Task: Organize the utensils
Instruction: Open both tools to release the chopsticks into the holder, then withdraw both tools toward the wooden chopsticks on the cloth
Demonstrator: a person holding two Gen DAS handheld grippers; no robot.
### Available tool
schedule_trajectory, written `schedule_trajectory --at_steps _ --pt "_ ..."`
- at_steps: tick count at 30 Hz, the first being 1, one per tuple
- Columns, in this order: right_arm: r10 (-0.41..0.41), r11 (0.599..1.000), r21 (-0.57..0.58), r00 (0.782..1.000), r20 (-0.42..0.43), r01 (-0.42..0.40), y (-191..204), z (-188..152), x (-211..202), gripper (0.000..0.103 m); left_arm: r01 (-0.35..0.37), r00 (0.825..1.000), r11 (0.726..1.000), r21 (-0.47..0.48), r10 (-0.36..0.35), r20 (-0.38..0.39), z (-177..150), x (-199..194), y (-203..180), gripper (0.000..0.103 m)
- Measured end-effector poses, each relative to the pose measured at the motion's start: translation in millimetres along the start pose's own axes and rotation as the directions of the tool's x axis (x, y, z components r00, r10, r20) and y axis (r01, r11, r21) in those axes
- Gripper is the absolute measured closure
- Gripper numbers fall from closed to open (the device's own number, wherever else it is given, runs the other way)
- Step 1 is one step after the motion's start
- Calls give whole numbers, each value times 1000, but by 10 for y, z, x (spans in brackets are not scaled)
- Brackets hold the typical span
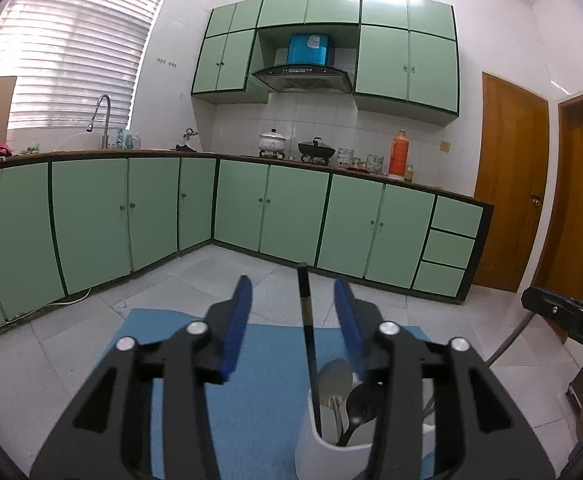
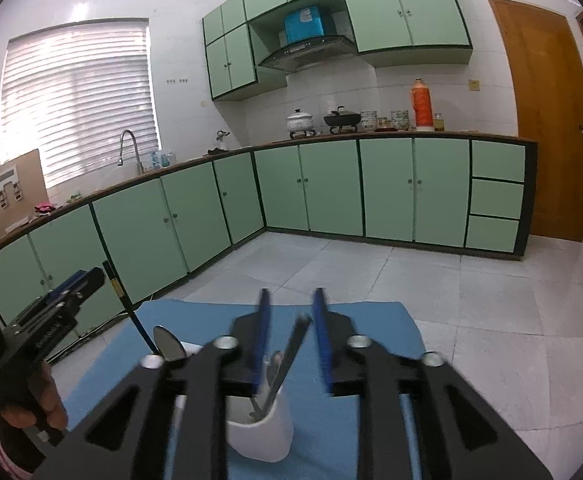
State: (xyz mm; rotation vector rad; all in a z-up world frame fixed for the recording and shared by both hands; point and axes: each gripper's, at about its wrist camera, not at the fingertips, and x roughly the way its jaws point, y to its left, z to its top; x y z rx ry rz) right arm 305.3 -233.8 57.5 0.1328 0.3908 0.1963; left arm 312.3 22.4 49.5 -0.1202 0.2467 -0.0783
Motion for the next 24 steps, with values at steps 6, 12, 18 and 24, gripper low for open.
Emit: schedule_trajectory --at_steps 6,12,18,24 --pt "-40 999 19 998 52 39 -41 -124 -273 34 -3 1000 1000 -16 3 18 -74 -287 42 22" --pt "-67 997 35 996 64 64 -61 -343 -502 17 9 1000 1000 -9 -9 4 -231 -589 5 13" --pt "-79 997 3 995 64 79 34 -641 -730 8 21 999 1000 19 -20 -27 -454 -860 -65 8" --pt "-83 996 -23 996 44 84 130 -883 -897 6 24 997 999 35 -22 -68 -694 -1122 -59 7"
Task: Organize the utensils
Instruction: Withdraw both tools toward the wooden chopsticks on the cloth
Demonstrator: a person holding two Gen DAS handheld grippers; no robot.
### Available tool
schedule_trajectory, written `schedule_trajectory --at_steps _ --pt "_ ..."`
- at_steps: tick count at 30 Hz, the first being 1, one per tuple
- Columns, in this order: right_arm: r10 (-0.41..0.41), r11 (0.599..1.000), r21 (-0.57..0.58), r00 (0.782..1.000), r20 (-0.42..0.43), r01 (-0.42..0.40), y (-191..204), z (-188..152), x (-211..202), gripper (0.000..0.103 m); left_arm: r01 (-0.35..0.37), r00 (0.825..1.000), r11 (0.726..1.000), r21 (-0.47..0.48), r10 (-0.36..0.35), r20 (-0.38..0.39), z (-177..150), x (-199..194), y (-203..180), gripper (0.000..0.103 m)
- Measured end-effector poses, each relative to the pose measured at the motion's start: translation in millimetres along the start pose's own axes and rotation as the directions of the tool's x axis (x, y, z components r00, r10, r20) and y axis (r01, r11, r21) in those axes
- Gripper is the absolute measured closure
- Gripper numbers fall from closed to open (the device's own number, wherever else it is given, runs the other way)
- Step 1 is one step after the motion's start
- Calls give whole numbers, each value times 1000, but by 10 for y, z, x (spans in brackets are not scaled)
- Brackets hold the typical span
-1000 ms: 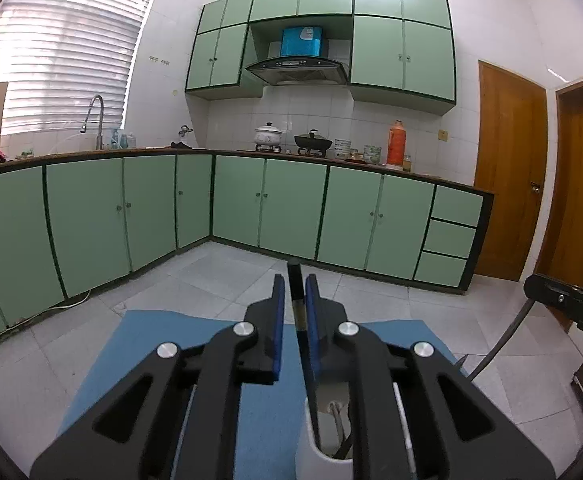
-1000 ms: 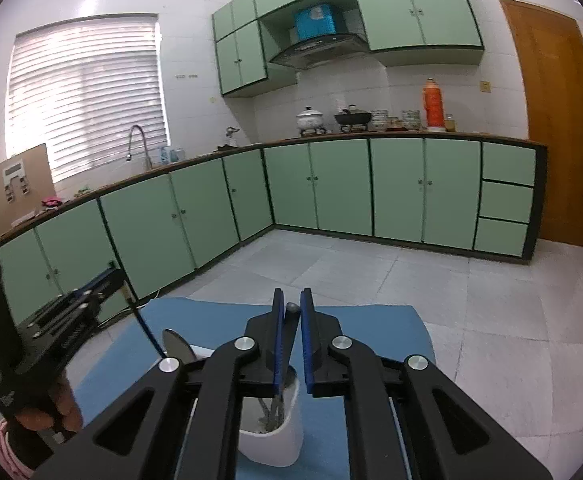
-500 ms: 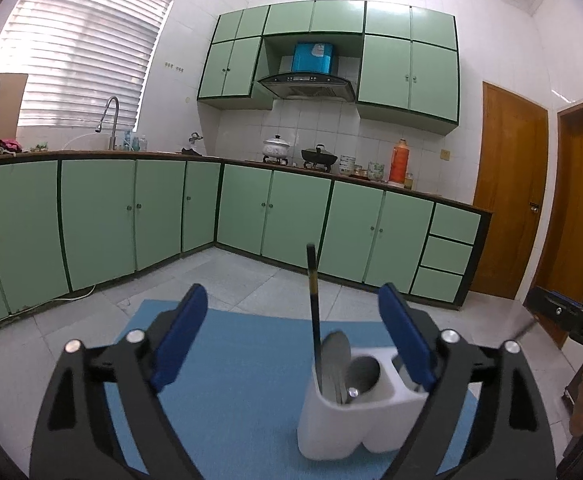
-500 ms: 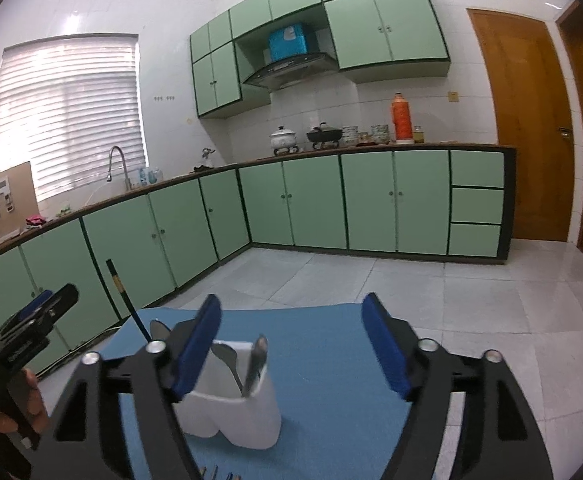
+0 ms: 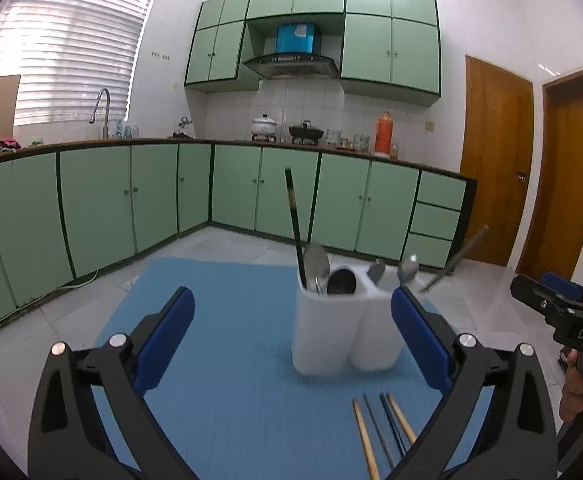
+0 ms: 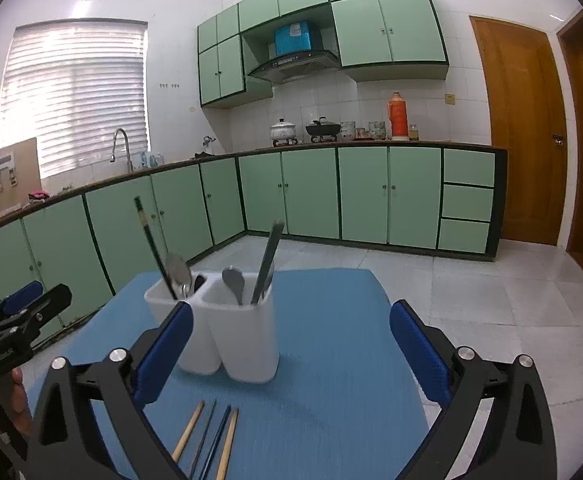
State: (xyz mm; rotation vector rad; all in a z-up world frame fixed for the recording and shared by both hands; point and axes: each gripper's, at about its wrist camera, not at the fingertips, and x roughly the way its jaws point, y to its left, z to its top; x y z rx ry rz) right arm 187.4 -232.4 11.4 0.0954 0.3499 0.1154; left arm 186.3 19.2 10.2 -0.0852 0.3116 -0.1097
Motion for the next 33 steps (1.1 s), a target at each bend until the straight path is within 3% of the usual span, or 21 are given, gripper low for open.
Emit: schedule_trajectory --at_steps 15,26,33 --pt "-22 999 -41 994 -103 18 219 -977 -524 6 14 988 996 87 -1 -152 -877 -538 -135 6" --pt "-64 996 -65 992 -113 57 353 -1697 -842 8 -5 985 991 131 28 -168 -1443 -868 -239 6" --pt "-68 992 -109 995 -73 60 444 -1914 -992 25 -19 989 993 114 36 -146 -1563 -963 -248 7"
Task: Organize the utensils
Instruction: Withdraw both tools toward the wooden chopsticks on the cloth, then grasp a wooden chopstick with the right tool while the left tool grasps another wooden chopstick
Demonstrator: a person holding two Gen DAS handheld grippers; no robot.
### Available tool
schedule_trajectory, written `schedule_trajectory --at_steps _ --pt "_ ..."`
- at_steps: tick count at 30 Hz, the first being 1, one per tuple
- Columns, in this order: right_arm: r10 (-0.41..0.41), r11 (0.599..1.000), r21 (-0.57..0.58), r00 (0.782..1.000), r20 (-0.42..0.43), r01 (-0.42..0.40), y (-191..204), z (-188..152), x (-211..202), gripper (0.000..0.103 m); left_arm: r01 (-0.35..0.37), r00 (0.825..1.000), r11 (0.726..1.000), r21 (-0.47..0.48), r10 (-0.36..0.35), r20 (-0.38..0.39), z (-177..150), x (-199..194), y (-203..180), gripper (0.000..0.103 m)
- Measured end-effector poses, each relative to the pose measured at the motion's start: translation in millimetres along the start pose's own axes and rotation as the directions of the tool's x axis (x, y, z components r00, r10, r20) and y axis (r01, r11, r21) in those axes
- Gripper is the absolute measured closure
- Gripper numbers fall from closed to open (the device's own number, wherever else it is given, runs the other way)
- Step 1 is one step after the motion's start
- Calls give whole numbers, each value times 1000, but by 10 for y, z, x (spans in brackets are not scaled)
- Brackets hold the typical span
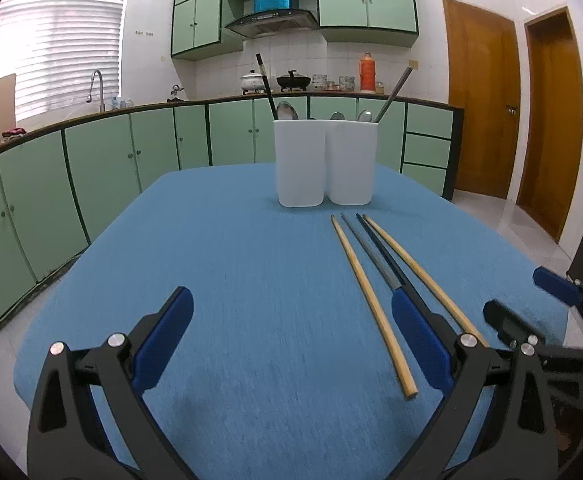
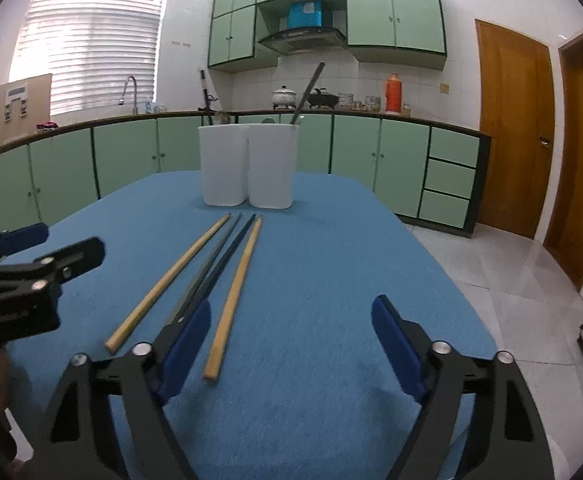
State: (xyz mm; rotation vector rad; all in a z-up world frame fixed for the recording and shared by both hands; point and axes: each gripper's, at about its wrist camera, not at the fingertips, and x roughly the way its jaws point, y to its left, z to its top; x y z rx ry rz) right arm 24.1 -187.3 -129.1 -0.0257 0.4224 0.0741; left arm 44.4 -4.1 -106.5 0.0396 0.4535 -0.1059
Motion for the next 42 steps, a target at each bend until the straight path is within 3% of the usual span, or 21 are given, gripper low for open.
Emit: schedule_trajectory --at_steps 6,16,21,31,32,34,39,42 --pt "30 999 -28 1000 -10 -30 128 -66 -23 52 -3 1000 1000 -6 3 -2 -20 -10 -23 7" --pt "64 997 -33 997 -42 -65 240 -224 -41 75 -1 1000 1000 -11 1 -18 -32 -2 -42 6" --pt "77 996 -49 996 -41 -79 293 -235 -46 95 4 1000 1000 -14 -4 -21 -53 -10 -54 6" --pt "48 999 -2 998 -31 -48 210 -227 -89 96 55 998 998 14 -55 -37 -133 -27 -256 8" --pt "44 999 0 999 -30 -44 195 -226 -91 96 57 998 998 19 -57 -39 -140 -20 -277 10" --pt "36 999 6 999 -29 -36 155 -224 -95 96 64 996 997 31 -62 -57 -166 10 -317 26" --pt "23 999 31 999 -31 -22 35 -214 -94 96 67 994 997 30 -64 -91 -205 56 -330 29" --pt "25 999 34 999 -31 -24 11 -213 -87 96 75 992 996 39 -71 -104 -227 57 -375 37"
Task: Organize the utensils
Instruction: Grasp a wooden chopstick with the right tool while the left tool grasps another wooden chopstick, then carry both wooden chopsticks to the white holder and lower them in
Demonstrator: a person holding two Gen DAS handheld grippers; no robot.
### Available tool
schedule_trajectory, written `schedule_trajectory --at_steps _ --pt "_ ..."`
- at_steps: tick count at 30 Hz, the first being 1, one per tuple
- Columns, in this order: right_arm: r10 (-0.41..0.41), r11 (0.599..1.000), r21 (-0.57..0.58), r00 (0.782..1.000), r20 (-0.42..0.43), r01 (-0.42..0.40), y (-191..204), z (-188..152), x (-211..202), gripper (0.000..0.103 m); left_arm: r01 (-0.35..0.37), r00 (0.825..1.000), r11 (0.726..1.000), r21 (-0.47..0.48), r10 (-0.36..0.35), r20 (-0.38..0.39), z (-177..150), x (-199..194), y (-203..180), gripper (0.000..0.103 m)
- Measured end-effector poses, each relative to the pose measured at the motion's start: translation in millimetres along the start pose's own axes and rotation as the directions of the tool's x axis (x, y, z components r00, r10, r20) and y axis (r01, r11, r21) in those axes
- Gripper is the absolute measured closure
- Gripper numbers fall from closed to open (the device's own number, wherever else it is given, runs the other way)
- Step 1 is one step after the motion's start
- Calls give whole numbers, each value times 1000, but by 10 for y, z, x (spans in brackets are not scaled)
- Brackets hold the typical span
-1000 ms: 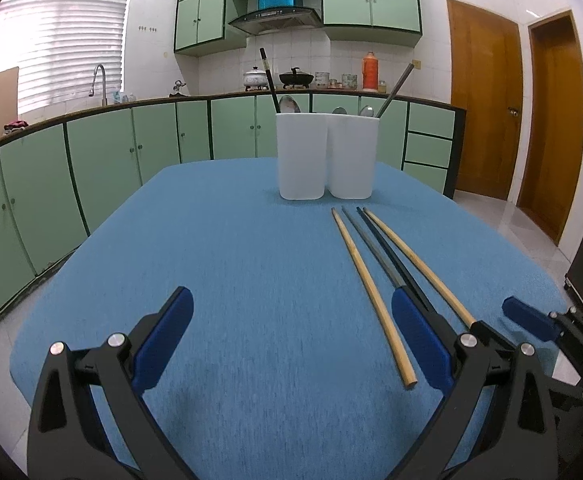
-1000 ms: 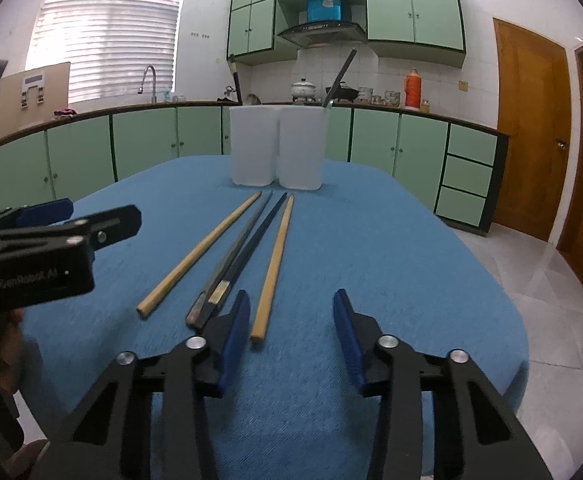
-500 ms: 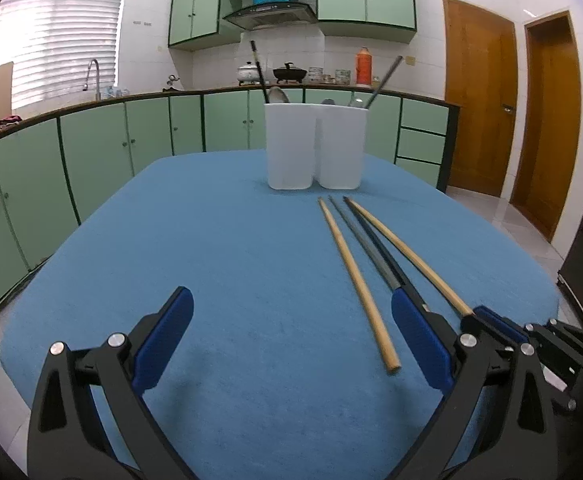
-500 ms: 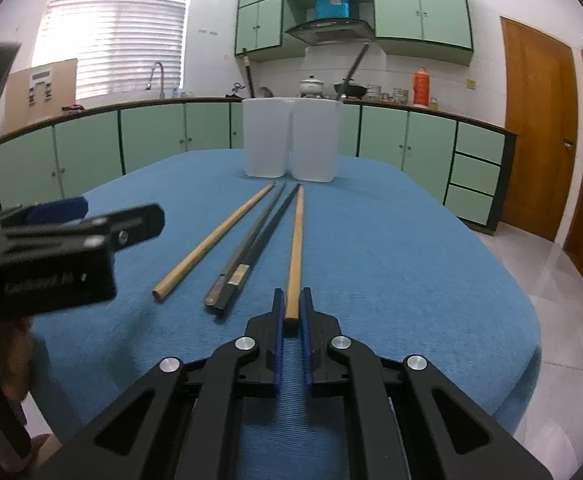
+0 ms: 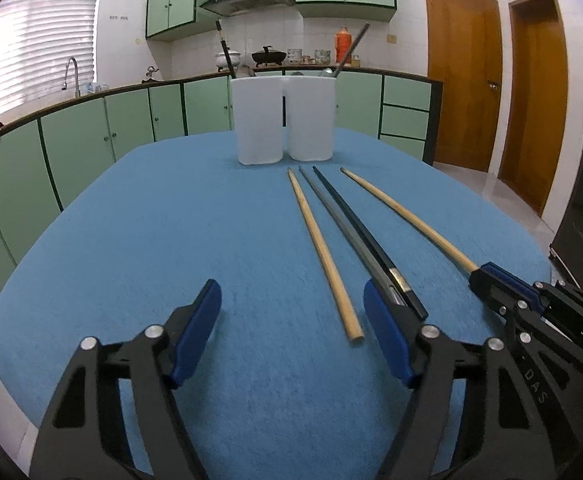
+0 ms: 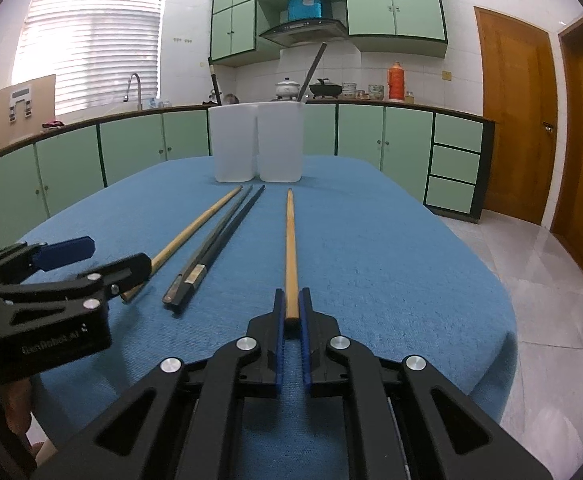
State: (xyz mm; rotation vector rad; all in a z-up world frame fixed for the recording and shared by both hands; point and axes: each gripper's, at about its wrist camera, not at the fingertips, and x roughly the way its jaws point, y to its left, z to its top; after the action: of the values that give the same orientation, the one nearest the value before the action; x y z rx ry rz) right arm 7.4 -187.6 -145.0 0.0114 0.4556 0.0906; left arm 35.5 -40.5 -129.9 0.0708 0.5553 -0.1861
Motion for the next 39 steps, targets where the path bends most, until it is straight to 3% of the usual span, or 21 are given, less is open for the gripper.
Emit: schedule_trajectory --at_steps 11,15,25,32,39 --pt "5 1000 26 1000 2 -5 -93 -29 5 96 20 1000 999 25 -20 2 -58 52 -206 74" --pt "7 999 36 1000 5 -7 -132 -36 -3 96 25 1000 999 29 -25 7 -65 49 -264 93" --pt "4 999 34 1000 28 -4 -169 -48 -68 96 11 1000 1000 28 -11 18 -38 -11 -302 97" --pt "0 1000 14 996 84 -1 -182 100 -189 96 -26 994 998 49 20 105 101 -239 -251 97" --pt "19 1000 3 985 174 -20 -283 438 -369 96 -51 973 997 51 38 228 467 -520 -134 97"
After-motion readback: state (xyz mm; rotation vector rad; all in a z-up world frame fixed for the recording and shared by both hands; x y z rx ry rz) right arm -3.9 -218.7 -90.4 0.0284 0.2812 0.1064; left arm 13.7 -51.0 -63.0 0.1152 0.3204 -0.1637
